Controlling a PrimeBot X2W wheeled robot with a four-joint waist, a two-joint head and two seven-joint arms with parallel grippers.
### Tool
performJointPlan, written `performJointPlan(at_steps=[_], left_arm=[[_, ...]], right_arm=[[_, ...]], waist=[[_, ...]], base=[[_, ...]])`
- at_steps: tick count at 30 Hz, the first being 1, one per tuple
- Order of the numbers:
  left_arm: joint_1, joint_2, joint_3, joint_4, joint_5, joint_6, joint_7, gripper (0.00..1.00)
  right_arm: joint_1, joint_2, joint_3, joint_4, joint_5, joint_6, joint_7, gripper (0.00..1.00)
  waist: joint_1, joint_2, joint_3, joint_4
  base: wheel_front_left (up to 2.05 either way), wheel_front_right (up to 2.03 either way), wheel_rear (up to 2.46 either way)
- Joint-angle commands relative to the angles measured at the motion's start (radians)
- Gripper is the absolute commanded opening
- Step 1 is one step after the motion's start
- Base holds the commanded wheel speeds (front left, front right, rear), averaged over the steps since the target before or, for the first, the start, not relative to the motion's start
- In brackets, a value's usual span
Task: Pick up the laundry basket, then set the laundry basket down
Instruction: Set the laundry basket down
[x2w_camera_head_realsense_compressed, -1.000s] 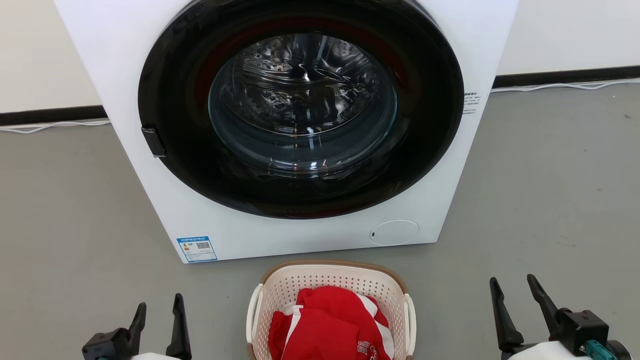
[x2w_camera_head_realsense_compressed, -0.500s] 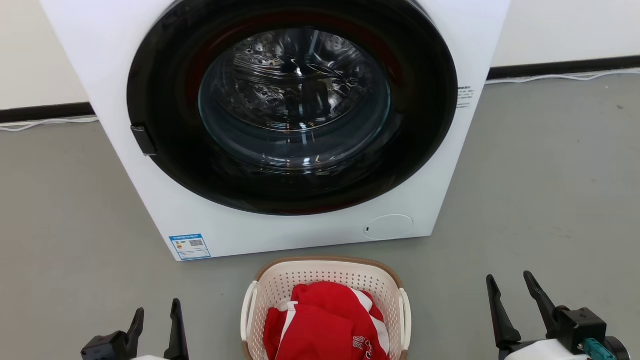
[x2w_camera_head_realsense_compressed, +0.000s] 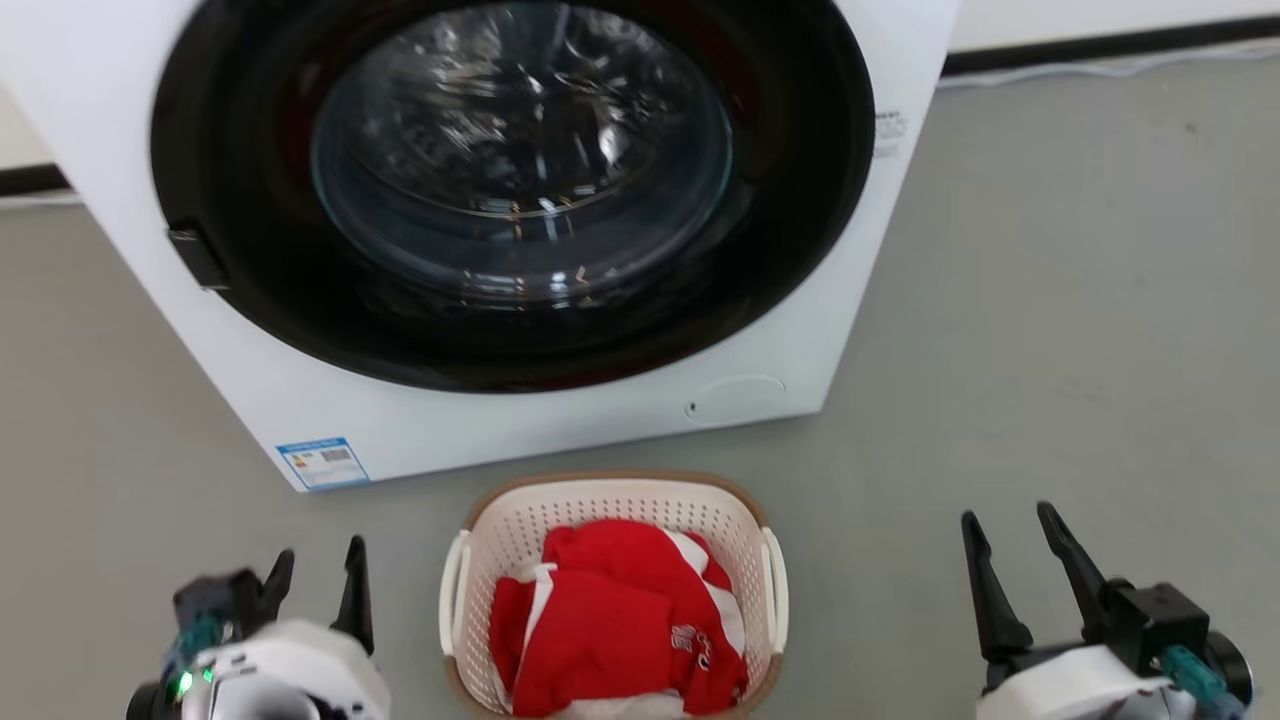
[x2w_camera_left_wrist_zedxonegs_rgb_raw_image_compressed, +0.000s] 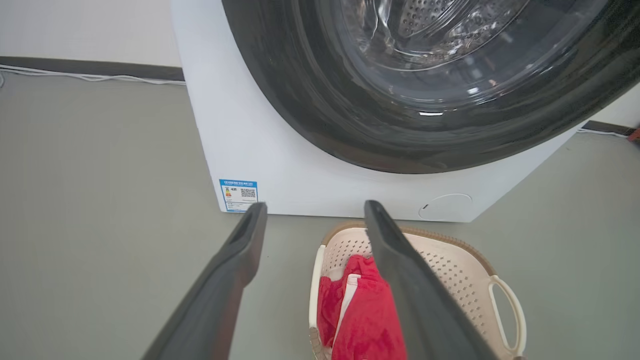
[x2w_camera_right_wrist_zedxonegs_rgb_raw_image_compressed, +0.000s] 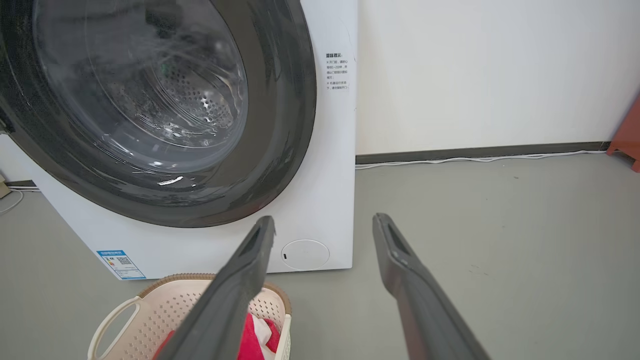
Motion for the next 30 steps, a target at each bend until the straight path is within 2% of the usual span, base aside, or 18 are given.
performJointPlan(at_steps=[1,10,14,22,23,30], left_arm=[[-0.065,0.02,0.021,-0.002,-0.001,-0.009,0.006,1.0],[-0.244,0.04,-0.028,0.211,-0.036,-0.049,0.172,1.0],[-0.316,0.066,-0.044,0.294,-0.03,-0.054,0.197,1.0],[-0.45,0.106,-0.044,0.46,-0.034,-0.039,0.232,1.0],[-0.501,0.125,-0.049,0.523,-0.031,-0.029,0.231,1.0],[-0.579,0.161,-0.056,0.602,-0.027,-0.015,0.223,1.0]], right_arm=[[-0.044,-0.011,0.029,-0.033,0.006,0.005,-0.014,1.0],[-0.083,0.001,0.057,-0.068,0.024,0.005,-0.014,1.0],[-0.108,0.004,0.068,-0.078,0.033,0.005,-0.014,1.0],[-0.151,0.013,0.087,-0.099,0.051,0.005,-0.014,1.0],[-0.173,0.018,0.103,-0.117,0.064,0.005,-0.014,1.0],[-0.202,0.024,0.132,-0.166,0.082,0.005,-0.014,1.0]], waist=[[0.0,-0.0001,0.027,-0.019],[0.0,-0.0001,0.134,-0.07],[0.0,-0.0001,0.186,-0.099],[0.0,-0.0001,0.299,-0.147],[0.0,-0.0001,0.356,-0.168],[0.0,-0.0001,0.443,-0.193]], base=[[0.0,0.0,0.0],[0.0,0.0,0.0],[0.0,0.0,0.0],[0.0,0.0,0.0],[0.0,0.0,0.0],[0.0,0.0,0.0]])
